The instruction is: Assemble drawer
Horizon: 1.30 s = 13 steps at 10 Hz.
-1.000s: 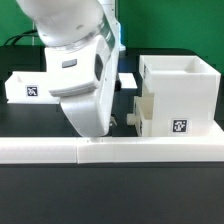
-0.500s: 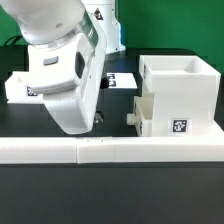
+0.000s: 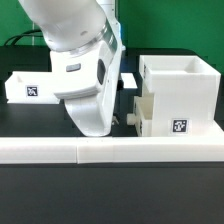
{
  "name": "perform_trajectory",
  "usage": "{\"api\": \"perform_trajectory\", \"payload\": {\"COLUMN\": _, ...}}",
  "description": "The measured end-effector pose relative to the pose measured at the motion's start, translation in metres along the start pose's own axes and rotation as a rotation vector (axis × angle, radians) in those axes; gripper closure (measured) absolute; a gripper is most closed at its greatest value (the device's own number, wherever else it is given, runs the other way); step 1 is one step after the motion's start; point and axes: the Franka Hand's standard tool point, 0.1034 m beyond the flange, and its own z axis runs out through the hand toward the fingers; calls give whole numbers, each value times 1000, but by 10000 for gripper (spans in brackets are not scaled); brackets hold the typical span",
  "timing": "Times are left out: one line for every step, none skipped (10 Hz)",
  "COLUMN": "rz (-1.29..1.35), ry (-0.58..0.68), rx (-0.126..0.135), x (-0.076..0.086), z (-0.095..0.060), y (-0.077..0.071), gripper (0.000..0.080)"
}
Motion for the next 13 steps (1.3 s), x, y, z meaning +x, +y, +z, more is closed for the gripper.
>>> {"api": "perform_trajectory", "payload": {"rz": 15, "ry": -1, "rx": 0, "x": 5, "z": 1, "y": -1, "gripper": 151}}
{"api": "perform_trajectory", "payload": {"rz": 29, "ry": -4, "rx": -1, "x": 10, "z": 1, "y": -1, "gripper": 151}}
{"api": "perform_trajectory", "payload": {"rz": 62, "ry": -10, "rx": -4, "x": 16, "z": -1, "y": 0, "gripper": 151}}
{"api": "perform_trajectory", "payload": {"rz": 84, "ry": -22, "rx": -9, "x": 18, "z": -2, "y": 1, "gripper": 151}}
{"api": "perform_trajectory", "payload": {"rz": 93, "ry": -28, "rx": -11, "x": 18, "z": -1, "y": 1, "gripper": 151}}
{"api": "perform_trajectory", "payload": {"rz": 87, "ry": -29, "rx": -12, "x": 17, "z": -1, "y": 1, "gripper": 151}}
{"api": "perform_trajectory", "payload": {"rz": 72, "ry": -28, "rx": -11, "x": 15, "z": 0, "y": 1, "gripper": 151}}
{"api": "perform_trajectory", "payload": {"rz": 44, "ry": -24, "rx": -14, "x": 4, "z": -3, "y": 4, "gripper": 151}}
{"api": "perform_trajectory", "payload": {"rz": 9, "ry": -19, "rx": -20, "x": -6, "z": -8, "y": 7, "gripper": 151}}
{"api": "perform_trajectory", "payload": {"rz": -25, "ry": -12, "rx": -30, "x": -18, "z": -14, "y": 12, "gripper": 151}}
{"api": "perform_trajectory", "payload": {"rz": -49, "ry": -5, "rx": -40, "x": -28, "z": -21, "y": 16, "gripper": 151}}
{"api": "perform_trajectory", "payload": {"rz": -62, "ry": 1, "rx": -55, "x": -38, "z": -30, "y": 18, "gripper": 151}}
{"api": "perform_trajectory", "payload": {"rz": -68, "ry": 4, "rx": -80, "x": -45, "z": -43, "y": 18, "gripper": 151}}
